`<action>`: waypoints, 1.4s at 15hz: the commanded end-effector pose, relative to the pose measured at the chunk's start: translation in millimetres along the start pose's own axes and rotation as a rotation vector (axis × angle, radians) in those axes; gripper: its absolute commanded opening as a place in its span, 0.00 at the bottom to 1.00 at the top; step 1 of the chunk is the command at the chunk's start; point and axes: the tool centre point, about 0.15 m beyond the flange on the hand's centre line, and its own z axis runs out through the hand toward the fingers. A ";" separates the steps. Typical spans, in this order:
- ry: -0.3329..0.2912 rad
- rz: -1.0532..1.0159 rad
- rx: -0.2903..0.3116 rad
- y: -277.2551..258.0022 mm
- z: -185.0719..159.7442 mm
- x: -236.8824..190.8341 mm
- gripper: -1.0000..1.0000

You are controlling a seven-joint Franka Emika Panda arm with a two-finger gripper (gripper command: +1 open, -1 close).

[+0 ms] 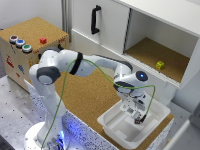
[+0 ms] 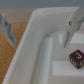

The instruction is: Go towards the box and place the purple object

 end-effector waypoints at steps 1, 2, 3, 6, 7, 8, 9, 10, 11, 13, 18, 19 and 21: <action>0.025 -0.020 -0.087 -22.7 0.9 -12.6 1.00; 0.025 -0.020 -0.087 -22.7 0.9 -12.6 1.00; 0.025 -0.020 -0.087 -22.7 0.9 -12.6 1.00; 0.025 -0.020 -0.087 -22.7 0.9 -12.6 1.00; 0.025 -0.020 -0.087 -22.7 0.9 -12.6 1.00; 0.025 -0.020 -0.087 -22.7 0.9 -12.6 1.00; 0.025 -0.020 -0.087 -22.7 0.9 -12.6 1.00; 0.025 -0.020 -0.087 -22.7 0.9 -12.6 1.00; 0.071 -0.026 -0.029 -26.9 -11.6 -12.4 1.00; 0.141 -0.079 -0.048 -63.1 -37.7 19.5 1.00; 0.194 -0.220 -0.030 -171.1 -66.0 58.6 1.00; 0.184 -0.256 -0.027 -199.7 -65.1 59.0 1.00; 0.163 -0.309 -0.011 -248.3 -63.4 53.0 1.00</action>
